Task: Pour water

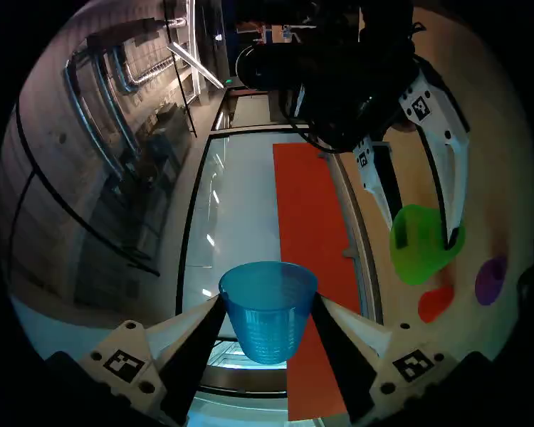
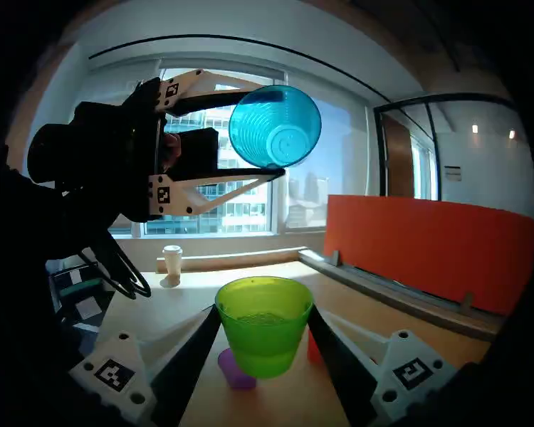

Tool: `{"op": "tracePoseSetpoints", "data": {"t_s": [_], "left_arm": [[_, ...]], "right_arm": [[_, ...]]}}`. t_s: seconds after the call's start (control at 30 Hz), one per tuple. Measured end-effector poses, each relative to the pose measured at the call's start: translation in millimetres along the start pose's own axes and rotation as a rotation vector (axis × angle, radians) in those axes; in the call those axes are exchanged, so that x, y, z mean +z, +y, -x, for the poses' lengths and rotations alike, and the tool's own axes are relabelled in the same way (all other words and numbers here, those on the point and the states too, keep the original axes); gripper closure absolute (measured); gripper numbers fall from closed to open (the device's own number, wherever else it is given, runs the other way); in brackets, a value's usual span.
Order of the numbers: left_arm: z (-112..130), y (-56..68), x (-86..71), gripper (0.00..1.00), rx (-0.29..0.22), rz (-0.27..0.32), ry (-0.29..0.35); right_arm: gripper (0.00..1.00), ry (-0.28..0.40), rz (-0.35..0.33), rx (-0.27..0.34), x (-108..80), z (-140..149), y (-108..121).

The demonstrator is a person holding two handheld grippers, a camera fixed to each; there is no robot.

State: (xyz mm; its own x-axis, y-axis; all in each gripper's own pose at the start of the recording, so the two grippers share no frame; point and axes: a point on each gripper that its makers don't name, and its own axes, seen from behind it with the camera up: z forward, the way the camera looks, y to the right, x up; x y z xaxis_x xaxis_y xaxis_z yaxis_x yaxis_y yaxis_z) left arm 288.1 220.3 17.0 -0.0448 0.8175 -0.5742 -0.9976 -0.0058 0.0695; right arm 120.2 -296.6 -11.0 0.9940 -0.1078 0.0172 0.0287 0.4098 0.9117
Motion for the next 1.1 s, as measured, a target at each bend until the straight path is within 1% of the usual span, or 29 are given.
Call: {"op": "tracePoseSetpoints", "data": {"t_s": [0.1,0.2,0.3,0.4,0.67,0.87,0.97,1.1], "left_arm": [[1.1,0.3,0.8,0.15,-0.009,0.001,0.000],[3.0,1.1,1.2,0.15,-0.032,0.001,-0.003],[4.8,1.4,1.6,0.15,-0.071,0.002,-0.004],[7.0,1.2,3.1,0.15,-0.135,0.001,-0.005],[12.2,-1.7,6.8,0.15,-0.373,-0.001,0.001],[26.4,-4.2,11.1,0.15,-0.561,-0.005,-0.017],[30.4,-5.8,10.6,0.15,-0.675,-0.003,-0.019],[28.2,-10.5,8.1,0.15,-0.848,0.007,0.009]], "right_arm": [[0.10,0.002,0.001,0.001,-0.1,-0.4,0.0],[0.10,0.005,0.001,0.001,-0.5,-0.9,0.1],[0.10,0.006,0.003,0.000,-0.9,-1.3,0.6],[0.10,0.008,0.005,-0.001,-1.6,-2.0,0.8],[0.10,0.014,0.013,-0.002,-4.5,-3.2,3.5],[0.10,0.022,0.016,-0.001,-6.8,-5.1,4.5],[0.10,0.025,0.016,-0.003,-7.5,-5.9,3.7],[0.10,0.029,0.019,-0.004,-8.0,-6.6,3.7]]}}
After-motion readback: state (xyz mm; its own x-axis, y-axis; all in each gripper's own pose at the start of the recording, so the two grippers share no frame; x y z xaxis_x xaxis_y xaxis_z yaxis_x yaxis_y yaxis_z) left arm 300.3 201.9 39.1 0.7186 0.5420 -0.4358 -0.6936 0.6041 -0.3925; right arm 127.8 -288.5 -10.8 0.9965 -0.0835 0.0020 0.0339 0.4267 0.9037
